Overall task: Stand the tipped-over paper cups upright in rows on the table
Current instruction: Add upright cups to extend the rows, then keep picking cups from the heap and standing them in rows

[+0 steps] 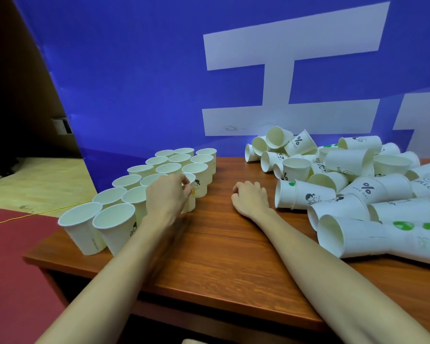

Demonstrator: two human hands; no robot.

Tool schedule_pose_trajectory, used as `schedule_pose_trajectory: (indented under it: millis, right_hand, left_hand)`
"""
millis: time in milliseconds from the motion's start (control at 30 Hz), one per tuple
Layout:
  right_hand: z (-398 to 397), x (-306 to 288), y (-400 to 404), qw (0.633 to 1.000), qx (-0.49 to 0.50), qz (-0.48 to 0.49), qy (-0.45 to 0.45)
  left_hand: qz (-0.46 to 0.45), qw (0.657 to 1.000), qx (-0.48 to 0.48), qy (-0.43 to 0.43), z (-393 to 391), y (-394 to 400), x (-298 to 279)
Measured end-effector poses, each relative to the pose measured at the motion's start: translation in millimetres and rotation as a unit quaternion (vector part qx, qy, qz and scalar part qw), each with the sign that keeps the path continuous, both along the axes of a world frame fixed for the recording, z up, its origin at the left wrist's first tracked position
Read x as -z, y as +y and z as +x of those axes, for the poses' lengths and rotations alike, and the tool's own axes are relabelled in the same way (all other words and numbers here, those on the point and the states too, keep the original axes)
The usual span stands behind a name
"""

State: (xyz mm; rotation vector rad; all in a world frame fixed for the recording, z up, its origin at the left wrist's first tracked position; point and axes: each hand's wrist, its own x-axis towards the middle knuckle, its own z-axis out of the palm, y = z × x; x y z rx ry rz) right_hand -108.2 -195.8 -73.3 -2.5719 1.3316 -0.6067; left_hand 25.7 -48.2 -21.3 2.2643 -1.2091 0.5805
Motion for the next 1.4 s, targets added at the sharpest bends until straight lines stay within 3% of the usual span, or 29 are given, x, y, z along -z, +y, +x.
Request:
schedule_pose_trajectory:
  millis: [133, 300, 667, 933, 1400]
  right_hand:
    - [0, 0, 0, 1.0, 0.001, -0.002, 0.003]
    - [0, -1, 1, 1.0, 0.0, 0.002, 0.004]
    - [-1, -5, 2, 0.999, 0.018, 0.015, -0.04]
    - [-3, -37, -9, 0.969, 0.111, -0.188, -0.118]
    - [-32, -39, -37, 0.951, 0.234, -0.202, 0.022]
  left_hand:
    - [-0.025, 1.0, 0.013, 0.011, 1, 1, 3]
    - [-0.072, 0.992, 0.102, 0.02, -12, 7, 9]
    - [0.009, 0.96, 0.245, 0.131, -23, -19, 24]
    - [0.016, 0.942, 0.266, 0.202, -17, -25, 54]
    - [-0.045, 0.929, 0.287, 0.229, -17, -25, 53]
